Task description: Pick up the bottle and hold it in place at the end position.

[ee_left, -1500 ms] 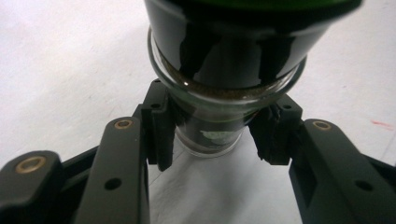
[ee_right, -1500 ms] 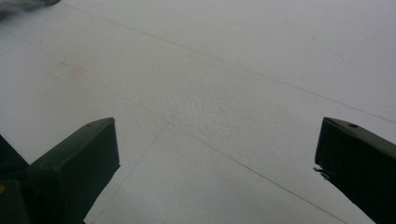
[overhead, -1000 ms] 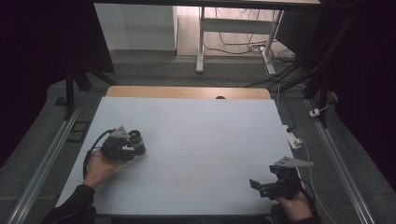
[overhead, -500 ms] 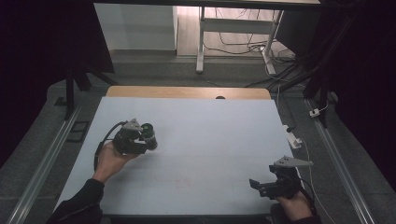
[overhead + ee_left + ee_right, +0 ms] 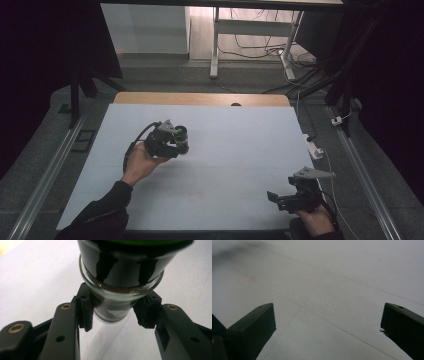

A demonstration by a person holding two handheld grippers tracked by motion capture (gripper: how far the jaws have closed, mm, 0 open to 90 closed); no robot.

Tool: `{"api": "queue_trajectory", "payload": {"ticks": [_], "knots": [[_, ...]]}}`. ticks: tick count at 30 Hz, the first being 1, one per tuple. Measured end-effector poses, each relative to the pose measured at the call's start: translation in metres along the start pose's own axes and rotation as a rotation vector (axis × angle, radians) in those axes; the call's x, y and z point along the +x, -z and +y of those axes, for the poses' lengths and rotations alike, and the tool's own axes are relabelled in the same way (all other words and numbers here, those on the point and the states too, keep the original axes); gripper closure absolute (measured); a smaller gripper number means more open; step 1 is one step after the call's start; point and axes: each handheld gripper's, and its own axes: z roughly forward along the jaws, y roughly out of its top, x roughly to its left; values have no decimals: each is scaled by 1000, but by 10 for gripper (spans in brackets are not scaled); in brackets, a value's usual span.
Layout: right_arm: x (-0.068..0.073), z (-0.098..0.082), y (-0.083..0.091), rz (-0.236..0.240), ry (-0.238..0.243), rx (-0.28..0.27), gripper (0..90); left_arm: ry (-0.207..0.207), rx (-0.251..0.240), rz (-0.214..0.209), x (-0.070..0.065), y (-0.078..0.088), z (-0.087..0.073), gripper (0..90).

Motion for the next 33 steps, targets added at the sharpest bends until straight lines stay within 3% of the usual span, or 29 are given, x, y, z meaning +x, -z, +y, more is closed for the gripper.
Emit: {"api": "queue_trajectory", "payload": {"ticks": [13,16,23,33], "knots": [[0,0,0,-6,0,3,0,-19,10,-9,-8,-42,22,538],[0,0,-1,-7,2,4,0,-21,7,-9,-7,-51,21,539],[1,1,-1,-7,6,8,0,17,-4,-14,-3,-67,17,538],[1,0,0,-13,13,10,0,-7,46,0,-9,-88,11,538]]}}
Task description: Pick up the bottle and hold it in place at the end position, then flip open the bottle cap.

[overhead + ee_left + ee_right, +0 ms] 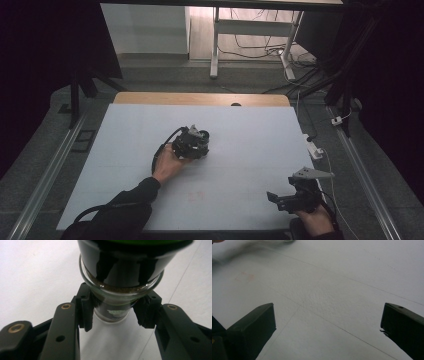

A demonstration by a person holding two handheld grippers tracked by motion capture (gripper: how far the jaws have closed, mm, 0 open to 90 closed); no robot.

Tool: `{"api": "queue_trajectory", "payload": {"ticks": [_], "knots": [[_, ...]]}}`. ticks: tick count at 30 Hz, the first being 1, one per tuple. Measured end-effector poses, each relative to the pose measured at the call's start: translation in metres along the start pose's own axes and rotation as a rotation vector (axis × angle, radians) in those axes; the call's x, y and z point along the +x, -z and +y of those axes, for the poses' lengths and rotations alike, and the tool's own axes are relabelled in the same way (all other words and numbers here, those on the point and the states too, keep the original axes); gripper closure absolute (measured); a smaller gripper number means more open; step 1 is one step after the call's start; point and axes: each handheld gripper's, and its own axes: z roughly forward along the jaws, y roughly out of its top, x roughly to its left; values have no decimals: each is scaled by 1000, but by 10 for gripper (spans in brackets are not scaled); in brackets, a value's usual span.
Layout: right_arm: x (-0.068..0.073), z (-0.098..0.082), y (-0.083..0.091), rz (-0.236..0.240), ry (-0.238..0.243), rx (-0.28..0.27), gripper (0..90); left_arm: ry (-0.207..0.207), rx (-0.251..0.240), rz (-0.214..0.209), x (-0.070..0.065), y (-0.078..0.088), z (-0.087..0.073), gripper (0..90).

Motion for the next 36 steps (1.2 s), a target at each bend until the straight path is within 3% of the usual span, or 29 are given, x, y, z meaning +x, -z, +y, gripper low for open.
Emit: {"api": "queue_trajectory", "payload": {"ticks": [23,29,36], "knots": [[4,0,2,-1,31,-15,0,0,-21,-11,1,-2,-6,538],[9,3,3,45,37,-34,0,-6,-25,-11,2,-2,-7,538],[15,10,2,48,63,-62,0,-10,-30,-15,2,-2,-7,538]]}}
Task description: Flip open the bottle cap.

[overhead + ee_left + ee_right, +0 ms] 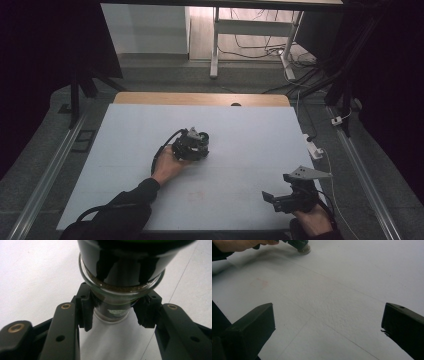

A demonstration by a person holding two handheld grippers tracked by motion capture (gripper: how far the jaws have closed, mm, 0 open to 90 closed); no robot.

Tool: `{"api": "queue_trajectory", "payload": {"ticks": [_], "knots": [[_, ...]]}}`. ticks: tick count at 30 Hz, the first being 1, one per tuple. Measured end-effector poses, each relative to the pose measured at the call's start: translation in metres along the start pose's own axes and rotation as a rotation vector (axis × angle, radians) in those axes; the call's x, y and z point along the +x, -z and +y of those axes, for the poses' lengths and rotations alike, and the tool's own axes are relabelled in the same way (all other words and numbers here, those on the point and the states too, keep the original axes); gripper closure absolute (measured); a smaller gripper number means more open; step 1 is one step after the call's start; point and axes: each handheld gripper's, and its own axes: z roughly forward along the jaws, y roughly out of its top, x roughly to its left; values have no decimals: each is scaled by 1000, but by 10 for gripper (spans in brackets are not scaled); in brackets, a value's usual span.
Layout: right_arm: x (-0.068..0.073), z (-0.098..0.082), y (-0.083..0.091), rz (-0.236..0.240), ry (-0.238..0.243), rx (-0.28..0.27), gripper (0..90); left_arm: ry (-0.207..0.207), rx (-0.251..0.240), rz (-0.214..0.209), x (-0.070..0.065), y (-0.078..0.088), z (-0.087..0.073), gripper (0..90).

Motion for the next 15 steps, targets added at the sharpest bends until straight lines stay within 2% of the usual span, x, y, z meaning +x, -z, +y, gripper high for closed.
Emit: {"api": "queue_trajectory", "payload": {"ticks": [15], "knots": [[17,18,-19,81,68,-51,0,-10,-11,-8,1,0,-1,538]]}}
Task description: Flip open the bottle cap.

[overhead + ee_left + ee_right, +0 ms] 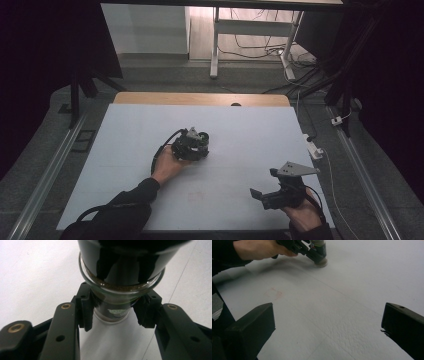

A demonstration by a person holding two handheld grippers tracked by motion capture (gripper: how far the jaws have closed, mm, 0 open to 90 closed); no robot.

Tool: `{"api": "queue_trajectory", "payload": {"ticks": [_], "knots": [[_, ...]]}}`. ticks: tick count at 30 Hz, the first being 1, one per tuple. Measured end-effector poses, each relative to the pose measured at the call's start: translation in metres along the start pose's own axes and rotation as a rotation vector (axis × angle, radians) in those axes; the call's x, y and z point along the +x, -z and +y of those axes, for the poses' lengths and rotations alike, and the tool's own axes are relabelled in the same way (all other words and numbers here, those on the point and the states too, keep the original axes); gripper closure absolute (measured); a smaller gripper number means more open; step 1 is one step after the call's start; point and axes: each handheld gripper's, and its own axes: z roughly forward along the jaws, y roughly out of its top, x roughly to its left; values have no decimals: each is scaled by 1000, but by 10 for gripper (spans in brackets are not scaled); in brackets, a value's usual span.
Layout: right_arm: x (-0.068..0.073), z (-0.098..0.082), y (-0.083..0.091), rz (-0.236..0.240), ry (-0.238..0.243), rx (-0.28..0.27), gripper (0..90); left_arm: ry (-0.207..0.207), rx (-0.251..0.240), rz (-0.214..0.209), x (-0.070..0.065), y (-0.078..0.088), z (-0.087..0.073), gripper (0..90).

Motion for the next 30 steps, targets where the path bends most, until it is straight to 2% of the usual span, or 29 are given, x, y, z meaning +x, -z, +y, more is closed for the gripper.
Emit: {"api": "queue_trajectory", "payload": {"ticks": [16,20,25,30], "knots": [[8,26,-26,40,30,-50,0,0,2,1,0,0,0,538],[11,33,-34,60,36,-38,0,1,-1,1,0,0,0,538],[15,43,-46,71,69,-5,0,1,-2,2,0,0,0,538],[18,53,-61,75,71,21,0,0,-2,3,0,0,0,538]]}}
